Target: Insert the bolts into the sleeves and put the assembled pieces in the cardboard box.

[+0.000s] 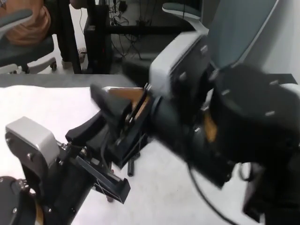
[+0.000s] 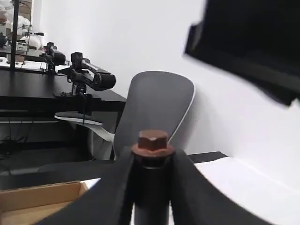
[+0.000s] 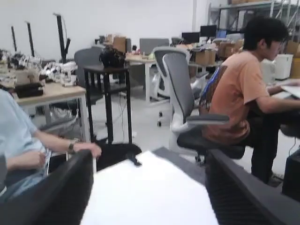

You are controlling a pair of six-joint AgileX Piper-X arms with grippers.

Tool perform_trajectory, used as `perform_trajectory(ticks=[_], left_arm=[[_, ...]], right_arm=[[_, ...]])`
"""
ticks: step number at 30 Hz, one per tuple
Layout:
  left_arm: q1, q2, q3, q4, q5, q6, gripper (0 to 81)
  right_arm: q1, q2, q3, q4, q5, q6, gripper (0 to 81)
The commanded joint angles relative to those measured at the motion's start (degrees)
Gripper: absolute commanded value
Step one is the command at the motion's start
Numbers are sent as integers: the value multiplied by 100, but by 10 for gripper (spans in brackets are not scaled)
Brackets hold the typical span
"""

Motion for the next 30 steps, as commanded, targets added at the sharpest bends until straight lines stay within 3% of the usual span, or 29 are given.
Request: perform_trajectory(ticks=[1, 3, 8, 12, 18, 27, 30], left_arm=[[321, -27, -216, 553, -86, 37, 18], [738, 25, -520, 1232, 56, 37, 18], [1854, 797, -1330, 1775, 1362, 37, 18], [2350, 1972, -2219, 2077, 2062, 37, 18], [2365, 4160, -4119, 3450, 2725, 271, 18], [2392, 5770, -5966, 5178, 2659, 386, 11], [2400, 5957, -6184, 5104, 2345, 590, 182]], right_arm=[[-17, -674, -53, -57, 416, -211, 647], [-22, -1159, -53, 273, 720, -528, 647], [-30, -2256, -53, 1166, 1155, -815, 647], [-30, -2747, -53, 2095, 1157, -601, 647], [-30, -2864, -53, 3119, 1143, -117, 647], [-30, -2864, -53, 3674, 749, 160, 647], [-30, -2864, -27, 3700, 538, 311, 647]])
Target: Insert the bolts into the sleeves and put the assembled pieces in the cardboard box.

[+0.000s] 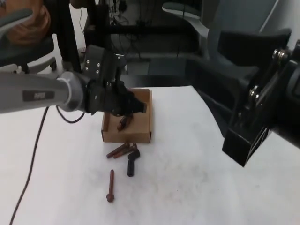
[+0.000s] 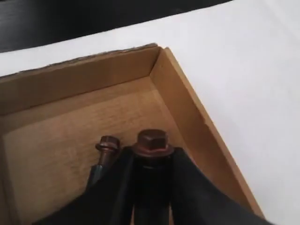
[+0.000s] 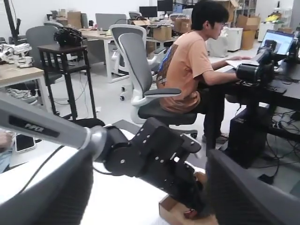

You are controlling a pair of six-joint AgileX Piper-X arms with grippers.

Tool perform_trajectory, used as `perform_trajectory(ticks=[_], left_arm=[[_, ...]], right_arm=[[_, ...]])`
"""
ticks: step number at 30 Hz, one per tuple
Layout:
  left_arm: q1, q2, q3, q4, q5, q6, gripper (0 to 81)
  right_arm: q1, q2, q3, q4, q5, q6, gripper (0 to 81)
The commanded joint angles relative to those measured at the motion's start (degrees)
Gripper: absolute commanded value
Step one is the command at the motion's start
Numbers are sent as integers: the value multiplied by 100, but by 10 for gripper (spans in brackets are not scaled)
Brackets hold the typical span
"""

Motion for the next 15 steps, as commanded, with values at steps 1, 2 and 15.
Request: perform_trajectory(ticks=[1, 2, 15], left_arm=[[12, 61, -270, -46, -270, 204, 249], [12, 70, -297, -62, -284, 251, 343], [-61, -593, -293, 1485, 18, 308, 700]], right_arm=[[-19, -34, -20, 38, -189, 157, 647], [-19, -34, -20, 52, -187, 158, 647], [-19, -34, -20, 136, -168, 158, 647]])
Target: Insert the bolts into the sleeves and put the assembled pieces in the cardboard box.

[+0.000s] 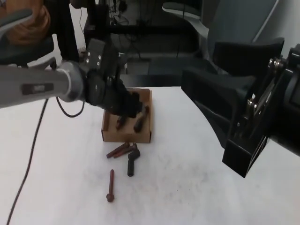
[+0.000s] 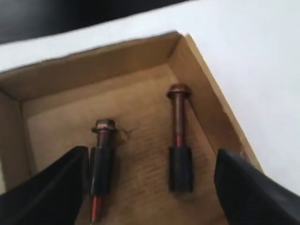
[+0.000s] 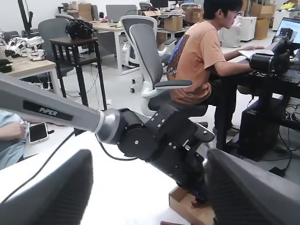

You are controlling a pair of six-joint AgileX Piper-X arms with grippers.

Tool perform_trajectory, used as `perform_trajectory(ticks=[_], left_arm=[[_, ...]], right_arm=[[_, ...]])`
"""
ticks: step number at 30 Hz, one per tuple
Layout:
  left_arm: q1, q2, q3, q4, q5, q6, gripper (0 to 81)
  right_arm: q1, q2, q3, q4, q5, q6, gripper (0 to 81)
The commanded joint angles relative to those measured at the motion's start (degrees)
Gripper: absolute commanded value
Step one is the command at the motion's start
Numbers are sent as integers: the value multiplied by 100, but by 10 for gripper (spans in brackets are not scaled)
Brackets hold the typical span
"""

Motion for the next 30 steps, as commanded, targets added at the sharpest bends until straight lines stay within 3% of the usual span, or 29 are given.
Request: perform_trajectory(ticks=[1, 3, 6, 11, 13, 19, 30], left_arm=[[-110, -574, -29, 678, 249, 305, 700], [-158, -754, -28, 1132, 304, 297, 700], [-267, -1035, -28, 2023, 278, -464, 700], [-610, -1078, 34, 2881, -882, -1092, 700], [-748, -1001, 90, 2911, -1019, -1092, 700], [-952, -601, 88, 3277, -1017, -1327, 529], [-957, 92, 88, 2888, -882, -1417, 524]], right_arm=[[-19, -34, -20, -25, 8, 40, 647], [-19, -34, -20, -25, 8, 40, 647], [-19, -34, -7, -25, 7, 40, 647], [-19, -34, -12, -25, 17, 40, 647], [-19, -34, -12, -25, 11, 144, 647], [5, -34, -12, 85, 11, 274, 647], [5, -34, -12, 317, 11, 289, 647]])
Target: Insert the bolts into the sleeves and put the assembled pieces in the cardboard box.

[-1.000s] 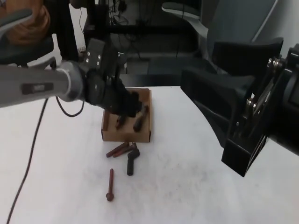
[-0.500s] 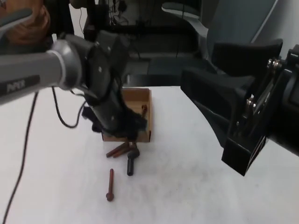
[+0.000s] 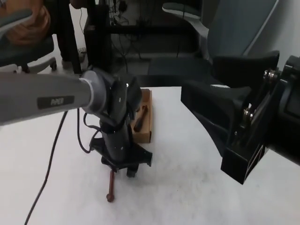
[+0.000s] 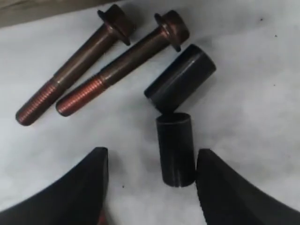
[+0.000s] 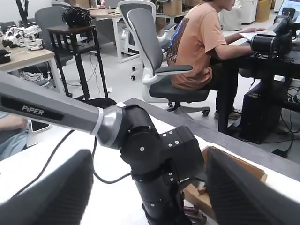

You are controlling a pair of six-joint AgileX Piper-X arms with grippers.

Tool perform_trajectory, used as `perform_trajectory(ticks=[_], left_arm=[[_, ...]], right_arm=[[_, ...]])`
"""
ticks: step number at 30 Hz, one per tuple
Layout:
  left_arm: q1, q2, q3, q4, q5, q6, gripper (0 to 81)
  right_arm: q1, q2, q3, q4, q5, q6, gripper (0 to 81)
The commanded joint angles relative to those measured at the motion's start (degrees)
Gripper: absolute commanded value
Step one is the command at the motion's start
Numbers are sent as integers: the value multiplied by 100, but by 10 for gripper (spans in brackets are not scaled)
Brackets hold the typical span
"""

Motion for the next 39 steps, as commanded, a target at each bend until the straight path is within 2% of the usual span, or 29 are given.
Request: perform_trajectory(ticks=[1, 5, 7, 9, 10, 11, 13, 16, 18, 21, 22, 27, 32, 36, 39], left_arm=[[-25, 124, 2, -249, 0, -155, 524], [-25, 253, 2, -375, 167, -328, 515], [-25, 301, 2, -361, 165, -335, 459], [-25, 333, 2, -361, 195, -282, 237], [-35, 331, 2, -361, 276, -159, 84], [-39, 331, 2, -374, 340, -54, 18], [-74, 308, 2, -405, 428, 85, 17], [-146, 183, 2, -364, 441, 402, 18], [-203, -38, 2, -236, 441, 566, 18], [-226, -536, 34, -30, 393, 841, 18], [-226, -774, 94, -34, 393, 881, 18], [-43, -2181, 792, -85, -89, 879, 18], [99, -4056, 1910, -322, 30, 712, 18], [74, -5795, 2861, -811, 138, 350, 18], [74, -7115, 3527, -1141, 195, 190, 18]], right_arm=[[5, -34, -22, 8, 11, 35, 647], [5, -34, -22, 8, 11, 35, 647], [5, -34, -22, 8, 11, 35, 647], [5, -34, -22, 8, 11, 35, 647], [5, -34, -22, 23, 11, 35, 647], [5, -34, -22, 48, 11, 35, 647], [5, -20, -22, 135, -60, -140, 647], [5, -20, -22, 342, -707, -753, 631], [5, 56, -22, 396, -1375, -955, 571], [5, 241, -60, 398, -2338, -1305, 440], [5, 298, -74, 398, -2481, -1369, 431], [-134, 724, -239, 446, -2517, -1539, 431], [-460, 1399, -393, 444, -2517, -1643, 431], [-775, 2022, -592, 444, -2350, -2172, 431], [-1027, 2477, -778, 444, -2370, -2940, 431]])
